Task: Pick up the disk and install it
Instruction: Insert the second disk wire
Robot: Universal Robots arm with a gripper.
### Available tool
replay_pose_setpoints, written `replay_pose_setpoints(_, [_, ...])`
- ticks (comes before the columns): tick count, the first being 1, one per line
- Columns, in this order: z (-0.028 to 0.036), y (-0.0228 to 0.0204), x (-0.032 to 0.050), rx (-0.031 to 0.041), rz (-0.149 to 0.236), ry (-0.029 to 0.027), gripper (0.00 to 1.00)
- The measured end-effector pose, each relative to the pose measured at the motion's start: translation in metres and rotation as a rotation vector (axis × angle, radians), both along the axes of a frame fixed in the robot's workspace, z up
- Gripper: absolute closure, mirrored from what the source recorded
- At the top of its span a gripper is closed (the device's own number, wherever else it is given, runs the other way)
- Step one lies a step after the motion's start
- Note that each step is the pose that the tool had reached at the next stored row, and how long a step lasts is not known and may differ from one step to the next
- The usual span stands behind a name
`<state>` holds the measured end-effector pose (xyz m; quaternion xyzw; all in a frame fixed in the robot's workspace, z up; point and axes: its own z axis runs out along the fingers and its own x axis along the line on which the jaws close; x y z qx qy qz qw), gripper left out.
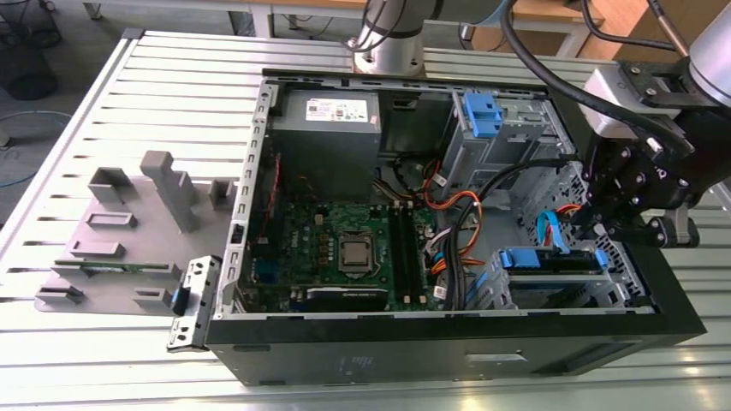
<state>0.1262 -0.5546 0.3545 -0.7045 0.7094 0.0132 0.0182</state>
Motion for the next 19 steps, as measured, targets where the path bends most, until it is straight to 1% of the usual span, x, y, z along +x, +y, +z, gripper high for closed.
replay_pose_setpoints(4, [-0.0002, 0.0011, 0.0, 0.0016, 0.0, 0.0, 0.76])
replay_pose_setpoints(10, [-0.0006, 0.0034, 0.0, 0.0065, 0.0, 0.0, 0.76])
replay_pose_setpoints(14, [-0.0009, 0.0053, 0.0, 0.008, 0.0, 0.0, 0.76])
replay_pose_setpoints(19, [-0.001, 0.0059, 0.0, 0.009, 0.0, 0.0, 0.76])
